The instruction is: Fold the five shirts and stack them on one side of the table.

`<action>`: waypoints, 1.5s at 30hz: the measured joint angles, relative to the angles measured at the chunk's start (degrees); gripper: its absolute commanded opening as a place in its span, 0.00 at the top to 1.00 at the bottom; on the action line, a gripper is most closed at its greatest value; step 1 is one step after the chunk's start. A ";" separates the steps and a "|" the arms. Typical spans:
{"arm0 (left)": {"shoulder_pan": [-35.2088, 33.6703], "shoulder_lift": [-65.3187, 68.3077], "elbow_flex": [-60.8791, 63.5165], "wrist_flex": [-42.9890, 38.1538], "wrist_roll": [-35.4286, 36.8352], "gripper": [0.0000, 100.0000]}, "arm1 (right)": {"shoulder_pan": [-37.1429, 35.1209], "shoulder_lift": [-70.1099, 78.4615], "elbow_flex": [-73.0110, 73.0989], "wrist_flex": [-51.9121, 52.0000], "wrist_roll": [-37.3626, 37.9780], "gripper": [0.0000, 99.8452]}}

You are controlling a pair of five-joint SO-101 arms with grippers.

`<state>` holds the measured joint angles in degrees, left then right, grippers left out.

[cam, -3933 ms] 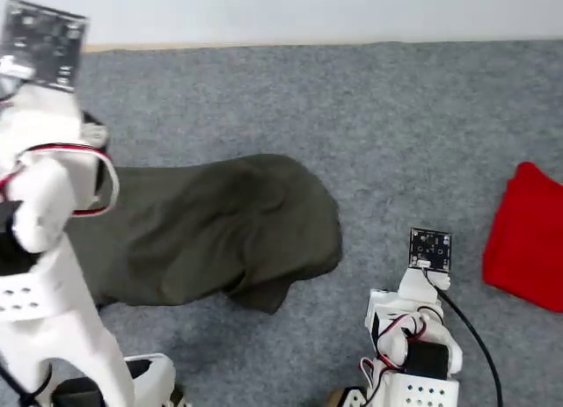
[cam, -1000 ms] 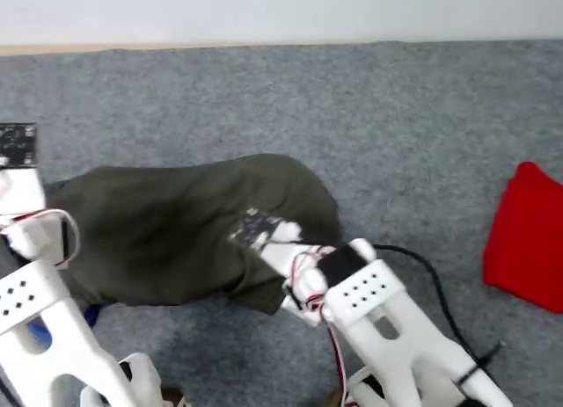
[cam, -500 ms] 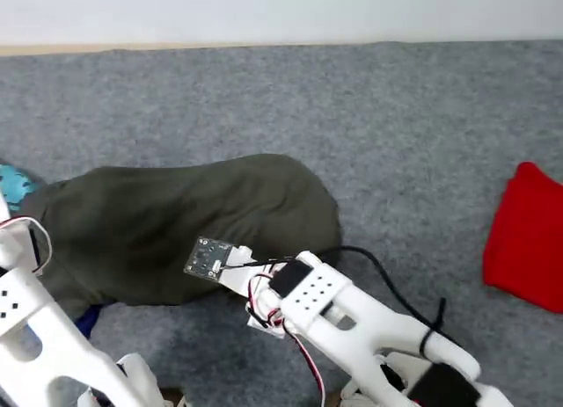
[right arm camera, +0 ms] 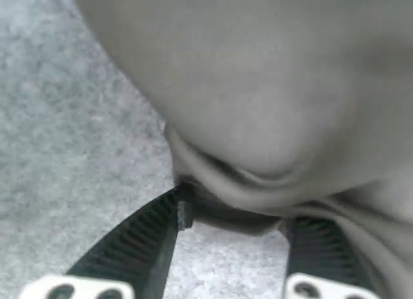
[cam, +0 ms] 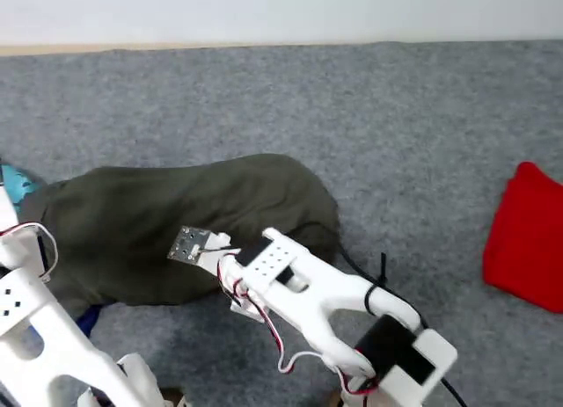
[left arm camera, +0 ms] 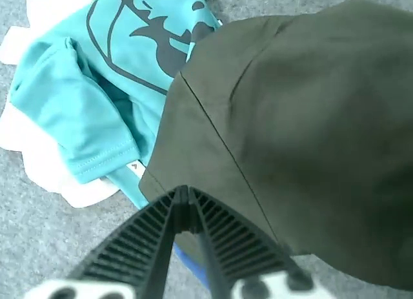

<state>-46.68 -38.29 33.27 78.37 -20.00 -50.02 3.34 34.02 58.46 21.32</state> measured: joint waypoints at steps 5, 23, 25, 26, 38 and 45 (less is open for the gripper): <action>0.00 0.00 0.00 0.00 0.00 1.00 | 0.09 1.32 -2.64 0.62 0.00 0.99; 1.23 0.00 -11.52 5.98 0.00 1.00 | 21.98 -23.38 -7.12 15.65 10.55 0.99; 3.43 0.00 -12.92 7.91 0.00 1.00 | 26.11 -26.29 -8.44 15.65 12.92 0.99; 4.84 0.00 -13.45 9.05 0.00 1.00 | 28.22 -27.43 -9.14 15.65 14.07 0.99; 28.31 0.00 -10.73 15.03 -1.32 0.99 | 46.42 -29.98 -13.45 15.03 19.43 0.99; 35.60 0.00 3.34 13.10 -12.75 0.98 | 51.96 -29.98 -7.30 5.27 19.43 0.99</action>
<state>-11.08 -38.29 36.62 91.47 -32.75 1.93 -26.64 26.73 63.74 40.75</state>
